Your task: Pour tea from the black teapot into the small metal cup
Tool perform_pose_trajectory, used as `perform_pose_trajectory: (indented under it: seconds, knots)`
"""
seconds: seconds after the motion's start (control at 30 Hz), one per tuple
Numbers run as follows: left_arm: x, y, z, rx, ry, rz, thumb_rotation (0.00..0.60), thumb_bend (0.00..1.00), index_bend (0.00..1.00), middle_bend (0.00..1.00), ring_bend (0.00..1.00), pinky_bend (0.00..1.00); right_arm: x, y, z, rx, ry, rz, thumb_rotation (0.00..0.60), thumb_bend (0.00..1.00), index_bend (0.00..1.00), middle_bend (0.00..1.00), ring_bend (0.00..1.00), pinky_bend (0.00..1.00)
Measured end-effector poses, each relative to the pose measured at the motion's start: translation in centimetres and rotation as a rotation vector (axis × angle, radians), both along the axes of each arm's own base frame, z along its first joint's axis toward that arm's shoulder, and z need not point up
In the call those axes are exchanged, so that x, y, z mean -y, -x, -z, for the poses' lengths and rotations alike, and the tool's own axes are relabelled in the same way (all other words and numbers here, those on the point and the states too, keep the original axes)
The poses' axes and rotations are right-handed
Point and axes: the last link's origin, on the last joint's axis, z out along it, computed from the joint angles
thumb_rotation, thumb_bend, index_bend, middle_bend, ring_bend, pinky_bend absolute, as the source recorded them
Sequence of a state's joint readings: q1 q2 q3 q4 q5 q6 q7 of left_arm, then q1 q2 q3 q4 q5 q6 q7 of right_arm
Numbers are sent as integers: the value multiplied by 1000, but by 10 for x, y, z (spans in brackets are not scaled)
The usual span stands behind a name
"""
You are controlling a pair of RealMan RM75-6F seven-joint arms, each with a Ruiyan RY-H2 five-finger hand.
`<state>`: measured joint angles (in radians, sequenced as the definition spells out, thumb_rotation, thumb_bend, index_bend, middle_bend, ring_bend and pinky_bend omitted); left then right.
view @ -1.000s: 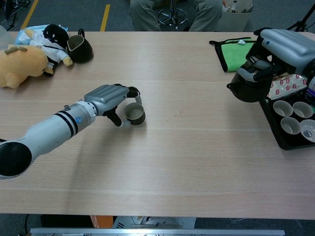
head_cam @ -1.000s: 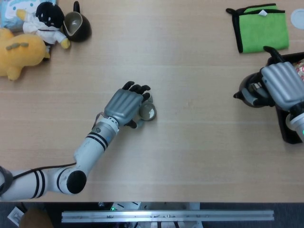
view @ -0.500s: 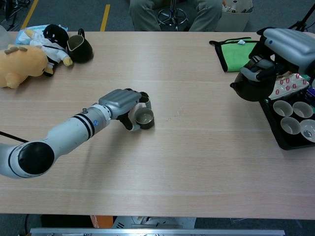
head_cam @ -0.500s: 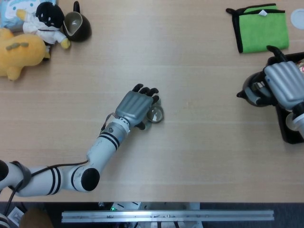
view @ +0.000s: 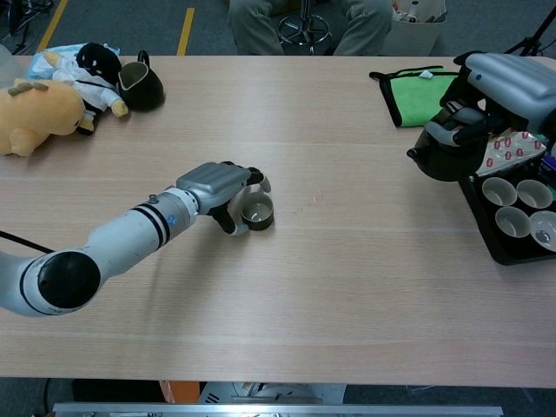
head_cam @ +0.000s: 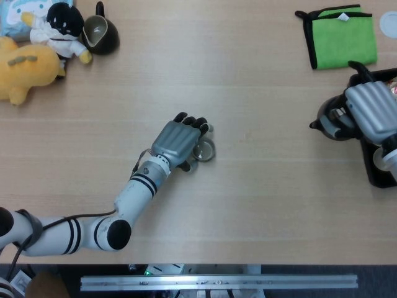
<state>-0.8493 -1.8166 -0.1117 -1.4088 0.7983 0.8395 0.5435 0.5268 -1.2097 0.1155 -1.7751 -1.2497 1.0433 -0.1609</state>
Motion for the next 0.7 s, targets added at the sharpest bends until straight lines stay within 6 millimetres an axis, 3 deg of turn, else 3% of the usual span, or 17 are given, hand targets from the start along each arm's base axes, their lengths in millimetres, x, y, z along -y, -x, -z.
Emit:
perform_pose_trajectory:
  seconds: [0.4,0.7]
  knots:
    - [-3,0,-20,5,-33,7,600,291,70,92,120,84,0,-7,3,12,-11,-21,531,369,1000,933,843,76]
    - [-10,26,-73,11,-179,-30,600,291,175,127,142,84,-2,-21,12,24,-44,-61,548,370,1000,933,843,76]
